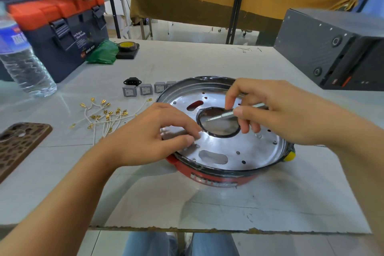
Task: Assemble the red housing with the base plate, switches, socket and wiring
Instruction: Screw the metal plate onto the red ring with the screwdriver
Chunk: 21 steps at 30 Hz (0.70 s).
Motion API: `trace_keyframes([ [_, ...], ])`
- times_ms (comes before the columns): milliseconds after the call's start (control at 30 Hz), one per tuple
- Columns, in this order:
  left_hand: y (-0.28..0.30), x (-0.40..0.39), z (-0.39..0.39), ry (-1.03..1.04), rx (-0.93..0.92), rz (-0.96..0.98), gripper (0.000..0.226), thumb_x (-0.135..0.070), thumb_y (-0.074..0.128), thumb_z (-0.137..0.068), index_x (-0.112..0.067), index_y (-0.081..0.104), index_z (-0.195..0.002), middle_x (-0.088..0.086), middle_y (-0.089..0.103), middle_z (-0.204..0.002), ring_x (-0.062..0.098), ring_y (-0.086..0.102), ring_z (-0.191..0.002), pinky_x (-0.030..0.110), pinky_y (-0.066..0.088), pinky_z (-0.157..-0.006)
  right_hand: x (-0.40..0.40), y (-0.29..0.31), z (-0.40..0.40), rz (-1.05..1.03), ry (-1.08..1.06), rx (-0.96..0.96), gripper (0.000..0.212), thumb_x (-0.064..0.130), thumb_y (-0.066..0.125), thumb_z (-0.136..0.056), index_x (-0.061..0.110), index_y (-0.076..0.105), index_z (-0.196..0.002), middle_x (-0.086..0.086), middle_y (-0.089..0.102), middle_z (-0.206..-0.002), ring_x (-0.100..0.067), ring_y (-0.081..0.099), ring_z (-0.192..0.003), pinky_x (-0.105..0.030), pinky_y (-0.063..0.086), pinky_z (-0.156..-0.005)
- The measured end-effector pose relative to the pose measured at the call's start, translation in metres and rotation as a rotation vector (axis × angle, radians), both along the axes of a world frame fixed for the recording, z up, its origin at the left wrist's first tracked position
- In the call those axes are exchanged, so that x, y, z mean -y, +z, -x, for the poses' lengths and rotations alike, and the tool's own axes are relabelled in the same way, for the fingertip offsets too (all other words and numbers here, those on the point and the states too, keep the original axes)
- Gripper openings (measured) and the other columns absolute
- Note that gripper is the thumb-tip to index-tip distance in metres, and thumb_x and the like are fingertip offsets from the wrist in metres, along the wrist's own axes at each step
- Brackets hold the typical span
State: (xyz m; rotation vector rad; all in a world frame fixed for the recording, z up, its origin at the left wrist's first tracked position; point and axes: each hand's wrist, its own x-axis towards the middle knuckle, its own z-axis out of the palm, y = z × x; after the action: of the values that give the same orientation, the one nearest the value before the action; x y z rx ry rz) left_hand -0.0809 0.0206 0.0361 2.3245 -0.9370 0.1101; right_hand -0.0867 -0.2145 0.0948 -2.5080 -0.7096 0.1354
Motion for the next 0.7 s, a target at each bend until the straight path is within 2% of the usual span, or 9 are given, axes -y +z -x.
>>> trace_keyframes([
  [67,-0.002,0.000,0.002,0.022,-0.012,0.141,0.026,-0.034,0.056,-0.082,-0.018,0.074,-0.090,-0.012,0.071,-0.102,0.007,0.061,-0.106,0.034,0.043,-0.097,0.003,-0.013,0.005,-0.106,-0.018,-0.003,0.021,0.021,0.046,-0.095,0.038,0.057,-0.089,0.008,0.067,-0.075,-0.004,0.058,-0.063,-0.014,0.043,-0.059],
  [133,-0.005,0.001,0.004,0.070,0.007,0.253,0.020,-0.027,0.060,-0.082,-0.013,0.074,-0.087,-0.007,0.071,-0.103,0.009,0.059,-0.111,0.039,0.044,-0.099,0.003,-0.026,0.010,-0.210,-0.034,0.015,0.029,0.012,0.049,-0.094,0.038,0.061,-0.095,0.007,0.067,-0.078,-0.007,0.059,-0.066,-0.016,0.045,-0.068],
  [200,-0.010,-0.001,0.007,0.137,0.073,0.258,0.016,-0.025,0.063,-0.082,-0.015,0.074,-0.088,-0.010,0.070,-0.105,0.005,0.055,-0.117,0.041,0.041,-0.103,0.002,-0.036,0.015,-0.303,-0.078,0.045,0.036,0.007,0.054,-0.091,0.041,0.061,-0.100,0.011,0.069,-0.082,-0.008,0.062,-0.070,-0.015,0.047,-0.076],
  [300,-0.012,-0.010,0.015,0.103,0.043,0.138,0.028,-0.048,0.063,-0.079,-0.028,0.071,-0.096,-0.020,0.063,-0.116,0.003,0.042,-0.130,0.037,0.035,-0.107,0.003,-0.047,0.018,-0.380,-0.188,0.103,0.034,0.005,0.056,-0.090,0.035,0.066,-0.105,0.017,0.069,-0.086,-0.004,0.066,-0.073,-0.015,0.048,-0.081],
  [367,-0.014,-0.017,0.021,0.039,-0.001,0.038,0.034,-0.057,0.066,-0.073,-0.036,0.069,-0.099,-0.024,0.056,-0.124,0.001,0.032,-0.135,0.031,0.029,-0.108,0.004,-0.050,0.020,-0.385,-0.226,0.140,0.028,0.006,0.054,-0.092,0.027,0.068,-0.104,0.016,0.069,-0.083,-0.001,0.066,-0.077,-0.014,0.047,-0.079],
  [433,-0.017,-0.019,0.025,0.024,0.018,-0.002,0.034,-0.057,0.072,-0.070,-0.037,0.069,-0.097,-0.025,0.054,-0.125,-0.001,0.030,-0.135,0.026,0.029,-0.107,0.002,-0.052,0.021,-0.392,-0.243,0.171,0.023,0.010,0.048,-0.095,0.024,0.064,-0.101,0.010,0.069,-0.080,-0.001,0.063,-0.076,-0.012,0.045,-0.072],
  [500,-0.019,-0.018,0.027,0.056,0.057,0.017,0.025,-0.049,0.073,-0.073,-0.032,0.071,-0.091,-0.023,0.057,-0.122,-0.003,0.033,-0.132,0.027,0.033,-0.106,0.001,-0.053,0.022,-0.379,-0.258,0.162,0.018,0.014,0.042,-0.098,0.023,0.057,-0.103,0.007,0.068,-0.078,-0.002,0.060,-0.072,-0.012,0.041,-0.065],
  [567,-0.021,-0.017,0.026,0.082,0.058,0.055,0.021,-0.045,0.069,-0.072,-0.027,0.072,-0.084,-0.022,0.060,-0.118,-0.005,0.036,-0.130,0.026,0.036,-0.105,0.001,-0.052,0.024,-0.347,-0.244,0.107,0.013,0.020,0.038,-0.099,0.025,0.049,-0.105,0.007,0.068,-0.077,-0.004,0.059,-0.071,-0.017,0.042,-0.063],
  [700,-0.022,-0.015,0.025,0.090,0.053,0.104,0.018,-0.043,0.067,-0.070,-0.027,0.070,-0.077,-0.021,0.065,-0.109,-0.007,0.040,-0.127,0.017,0.036,-0.102,0.005,-0.048,0.029,-0.366,-0.242,0.125,0.013,0.021,0.040,-0.099,0.033,0.040,-0.093,0.013,0.068,-0.078,-0.005,0.053,-0.062,-0.014,0.038,-0.056],
])
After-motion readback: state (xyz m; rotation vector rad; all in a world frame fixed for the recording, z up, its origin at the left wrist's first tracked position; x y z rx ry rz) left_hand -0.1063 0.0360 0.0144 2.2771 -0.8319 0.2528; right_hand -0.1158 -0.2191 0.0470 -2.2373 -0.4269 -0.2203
